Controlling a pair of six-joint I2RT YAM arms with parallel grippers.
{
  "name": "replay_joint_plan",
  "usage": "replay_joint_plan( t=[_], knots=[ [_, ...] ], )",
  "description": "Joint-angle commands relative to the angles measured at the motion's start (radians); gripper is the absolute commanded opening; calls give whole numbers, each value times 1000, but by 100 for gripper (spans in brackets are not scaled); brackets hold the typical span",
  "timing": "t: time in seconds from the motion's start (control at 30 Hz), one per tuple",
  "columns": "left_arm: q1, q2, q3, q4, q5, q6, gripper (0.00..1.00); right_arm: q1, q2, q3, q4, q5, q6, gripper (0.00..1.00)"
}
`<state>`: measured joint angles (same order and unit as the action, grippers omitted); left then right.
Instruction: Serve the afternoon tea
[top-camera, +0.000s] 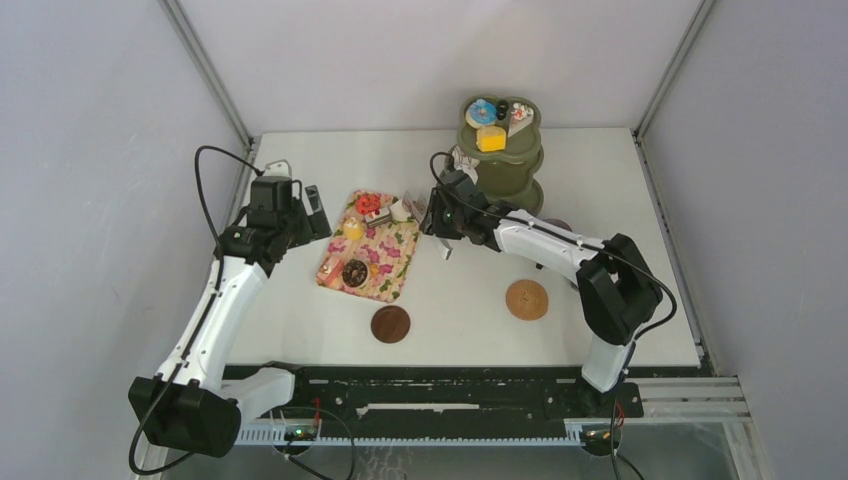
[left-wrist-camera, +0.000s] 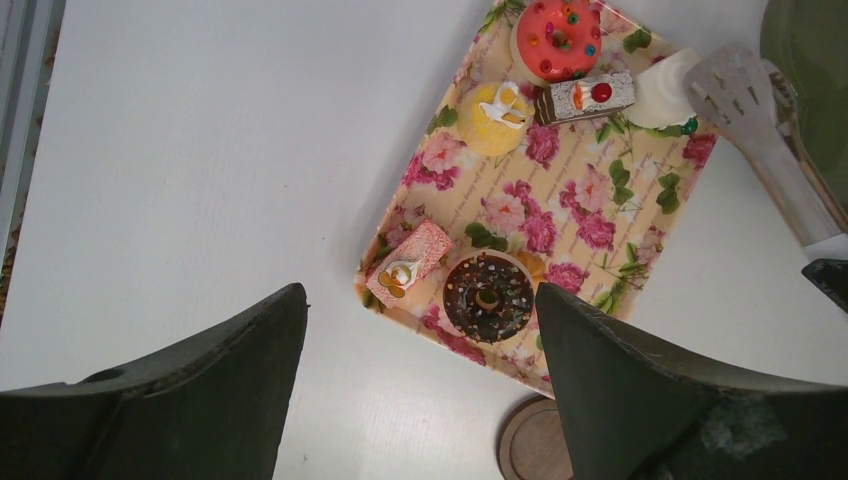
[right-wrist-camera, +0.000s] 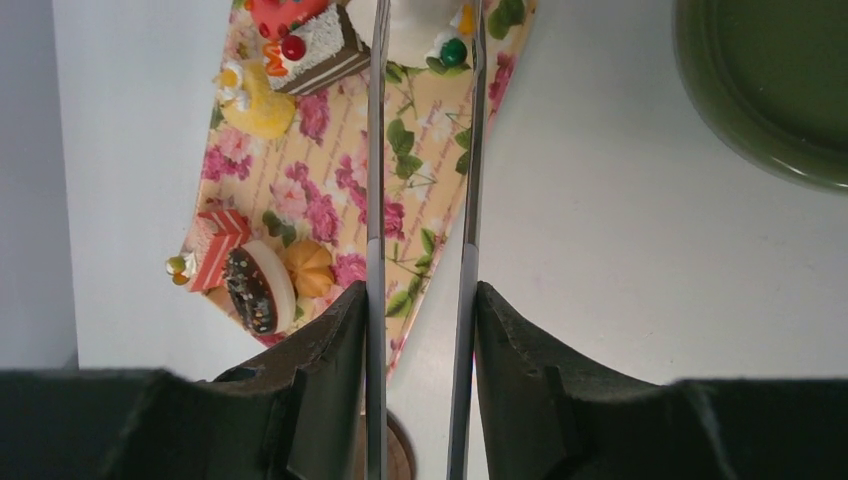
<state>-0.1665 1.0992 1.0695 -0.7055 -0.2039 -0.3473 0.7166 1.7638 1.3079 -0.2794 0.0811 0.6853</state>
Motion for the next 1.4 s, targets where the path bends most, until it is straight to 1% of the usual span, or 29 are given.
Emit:
replay_joint_plan(
  t=[0.0, 0.23, 0.33, 0.5, 0.6, 0.67, 0.7, 1.07, 1.2, 1.37],
  knots=[
    [10, -4, -6, 27, -3, 11, 89, 4, 11, 52, 47, -10, 15, 48],
    [10, -3, -5, 28, 1, 11, 89, 0, 41, 59, 52, -24, 19, 48],
    [11, -5, -4, 28, 2, 10, 89, -3, 49, 59, 66, -50, 19, 44],
    [11, -9, -6, 26, 0, 9, 89, -6, 45, 59, 68, -73, 20, 27],
    [11, -10, -8, 26, 3, 8, 89, -6, 34, 56, 60, -68, 14, 14],
    [10, -9, -8, 28, 7, 7, 89, -5, 19, 50, 51, -66, 11, 3],
    [11, -11, -8, 27, 8, 6, 89, -4, 9, 45, 47, -67, 10, 0],
    [11, -17, -4, 27, 15, 5, 89, 18, -189, -25, 10, -67, -30, 0],
    [11, -16, -2, 27, 16, 5, 89, 20, -307, -70, -42, -86, -50, 0],
    [10, -18, 0, 28, 21, 2, 89, -11, -511, -191, -116, -81, -63, 0]
  ],
)
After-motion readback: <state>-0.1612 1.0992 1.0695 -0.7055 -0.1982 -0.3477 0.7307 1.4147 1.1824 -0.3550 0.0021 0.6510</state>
